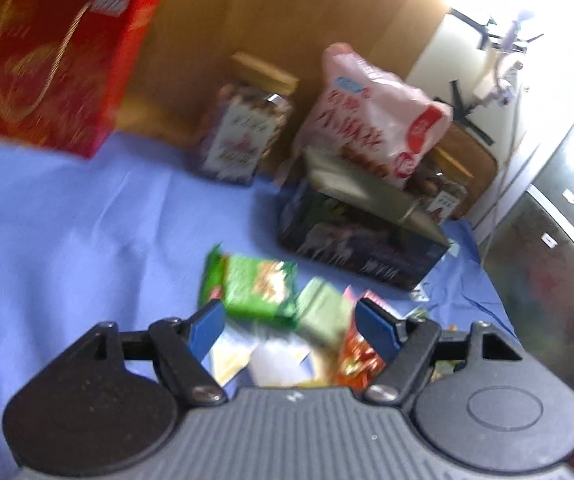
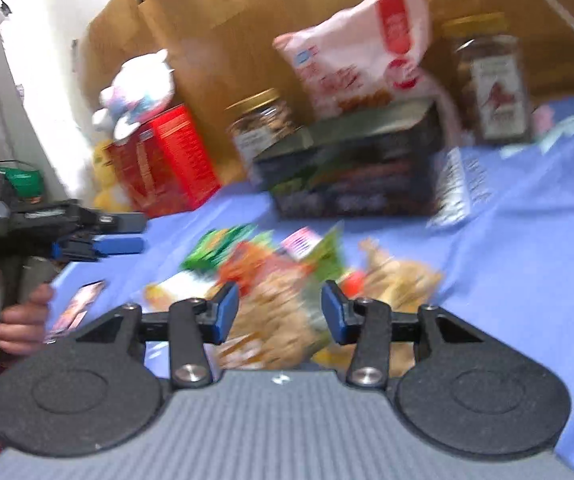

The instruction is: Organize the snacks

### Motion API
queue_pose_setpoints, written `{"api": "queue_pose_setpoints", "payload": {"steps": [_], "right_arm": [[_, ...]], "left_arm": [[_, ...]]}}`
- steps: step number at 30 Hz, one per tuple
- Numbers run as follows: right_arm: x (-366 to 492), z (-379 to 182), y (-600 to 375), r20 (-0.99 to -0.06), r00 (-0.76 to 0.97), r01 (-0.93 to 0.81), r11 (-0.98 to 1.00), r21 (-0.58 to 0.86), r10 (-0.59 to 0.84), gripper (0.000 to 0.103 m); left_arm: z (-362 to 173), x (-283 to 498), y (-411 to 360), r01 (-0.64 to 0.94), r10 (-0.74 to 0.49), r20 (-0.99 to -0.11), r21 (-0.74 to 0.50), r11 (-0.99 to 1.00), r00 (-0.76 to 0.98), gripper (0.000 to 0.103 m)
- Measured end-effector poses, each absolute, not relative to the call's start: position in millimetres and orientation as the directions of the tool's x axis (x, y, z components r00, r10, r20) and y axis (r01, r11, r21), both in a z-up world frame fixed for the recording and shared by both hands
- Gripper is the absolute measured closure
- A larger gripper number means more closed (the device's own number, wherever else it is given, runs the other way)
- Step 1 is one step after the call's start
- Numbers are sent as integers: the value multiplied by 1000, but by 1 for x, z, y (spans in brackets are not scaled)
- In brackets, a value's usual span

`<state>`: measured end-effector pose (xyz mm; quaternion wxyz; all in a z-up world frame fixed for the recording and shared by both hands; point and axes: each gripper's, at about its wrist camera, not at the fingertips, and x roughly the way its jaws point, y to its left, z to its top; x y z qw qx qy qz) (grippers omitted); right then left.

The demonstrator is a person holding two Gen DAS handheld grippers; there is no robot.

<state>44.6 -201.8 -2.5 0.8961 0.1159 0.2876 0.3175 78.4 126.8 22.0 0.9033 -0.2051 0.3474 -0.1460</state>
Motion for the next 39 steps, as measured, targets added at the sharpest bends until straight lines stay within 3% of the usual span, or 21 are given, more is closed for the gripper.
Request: {"api": "queue_pose_setpoints", "payload": {"steps": [7,14,16,18,20,29,39], "right_arm": [[43,-7,-117,-509,542,-666,711,225,669,54],[66,-26,-56,-584,496,-743,662,96,642,54],[76,-33,-46,-608,482,-745,660,95,631,54],[82,-37,-39,-603,486,-748,658,87,632,54],[82,-37,-36,-602,498,-738,669,82,624,62],[72,-20,-64,-527,597,-676,733,77,605,65],[118,14,-116,-436,755,-544,839,2,491,65]], "left_arm": [[-3,67,125,103,-444,-580,-525,845,683,29],[-11,64,115,127,-416,-596,-465,876,687,24],[-16,72,113,123,-416,-607,-464,877,677,30],[-20,77,109,125,-419,-611,-464,877,672,46],[-19,78,104,134,-433,-610,-472,871,663,55],[11,86,72,224,-456,-580,-427,876,675,55],[53,156,10,376,-538,-515,-390,840,668,55]]}}
